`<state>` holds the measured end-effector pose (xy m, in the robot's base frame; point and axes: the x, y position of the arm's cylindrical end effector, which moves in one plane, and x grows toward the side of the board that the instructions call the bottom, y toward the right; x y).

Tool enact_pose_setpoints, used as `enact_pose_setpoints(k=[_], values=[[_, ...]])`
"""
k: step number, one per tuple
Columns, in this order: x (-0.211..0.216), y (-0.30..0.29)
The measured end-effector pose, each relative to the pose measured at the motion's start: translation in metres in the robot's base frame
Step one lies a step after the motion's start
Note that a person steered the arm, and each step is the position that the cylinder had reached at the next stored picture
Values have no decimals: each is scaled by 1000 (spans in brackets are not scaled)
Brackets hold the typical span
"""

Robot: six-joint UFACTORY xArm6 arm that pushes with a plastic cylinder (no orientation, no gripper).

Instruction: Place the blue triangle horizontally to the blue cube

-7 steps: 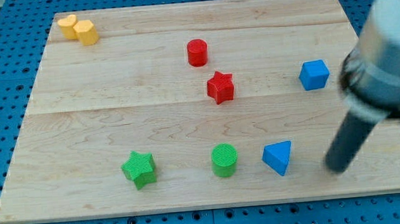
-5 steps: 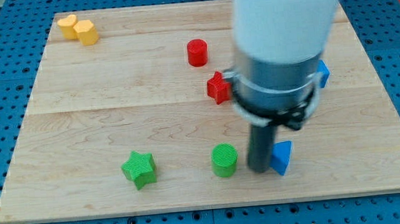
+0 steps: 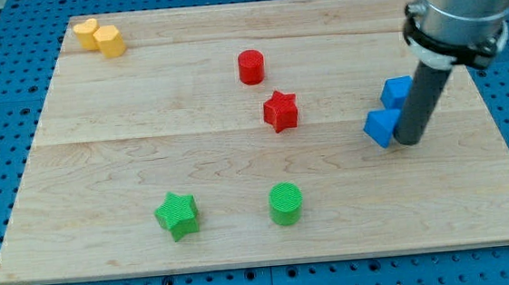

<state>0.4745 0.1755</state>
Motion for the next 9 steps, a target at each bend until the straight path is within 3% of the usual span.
enact_pose_setpoints(k=[1,2,4,9], values=[[35,29],[37,-12],[5,-21],[-16,-22]])
